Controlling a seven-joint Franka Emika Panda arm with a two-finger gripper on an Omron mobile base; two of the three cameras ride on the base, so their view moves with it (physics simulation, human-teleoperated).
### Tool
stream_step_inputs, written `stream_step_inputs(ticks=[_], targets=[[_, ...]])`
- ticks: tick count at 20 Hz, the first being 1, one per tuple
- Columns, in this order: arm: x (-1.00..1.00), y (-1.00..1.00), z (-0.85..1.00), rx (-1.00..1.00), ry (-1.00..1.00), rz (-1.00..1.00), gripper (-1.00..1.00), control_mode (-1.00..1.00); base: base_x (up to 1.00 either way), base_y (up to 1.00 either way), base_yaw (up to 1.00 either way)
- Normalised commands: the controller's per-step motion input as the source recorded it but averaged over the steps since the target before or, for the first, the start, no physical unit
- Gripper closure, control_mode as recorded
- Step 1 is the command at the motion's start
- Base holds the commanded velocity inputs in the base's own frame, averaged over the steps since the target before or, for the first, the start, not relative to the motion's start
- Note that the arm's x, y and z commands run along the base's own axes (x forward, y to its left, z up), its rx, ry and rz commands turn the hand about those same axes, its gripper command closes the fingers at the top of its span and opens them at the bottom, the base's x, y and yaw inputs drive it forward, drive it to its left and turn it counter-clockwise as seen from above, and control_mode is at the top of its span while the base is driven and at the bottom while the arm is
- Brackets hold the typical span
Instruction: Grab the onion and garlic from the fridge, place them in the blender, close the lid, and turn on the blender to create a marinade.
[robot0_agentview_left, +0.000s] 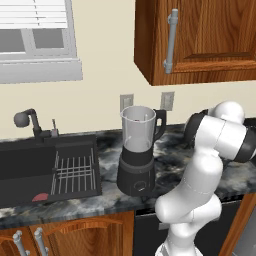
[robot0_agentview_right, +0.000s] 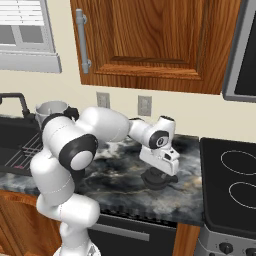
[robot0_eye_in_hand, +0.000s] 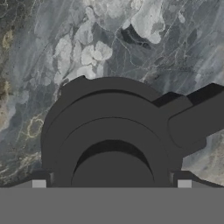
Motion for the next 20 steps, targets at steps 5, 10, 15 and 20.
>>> stream_step_inputs(ticks=[5, 10, 15, 20], targets=[[0.00, 0.00, -0.23, 0.00, 0.00, 0.00, -1.00, -1.00, 0.00, 0.00, 0.00], [0.00, 0.00, -0.24, -0.03, 0.00, 0.00, 1.00, -1.00, 0.00, 0.00, 0.00], [0.00, 0.00, -0.04, 0.00, 0.00, 0.00, 1.00, -1.00, 0.00, 0.00, 0.00], [-0.05, 0.00, 0.00, 0.00, 0.00, 0.00, 1.00, -1.00, 0.00, 0.00, 0.00]])
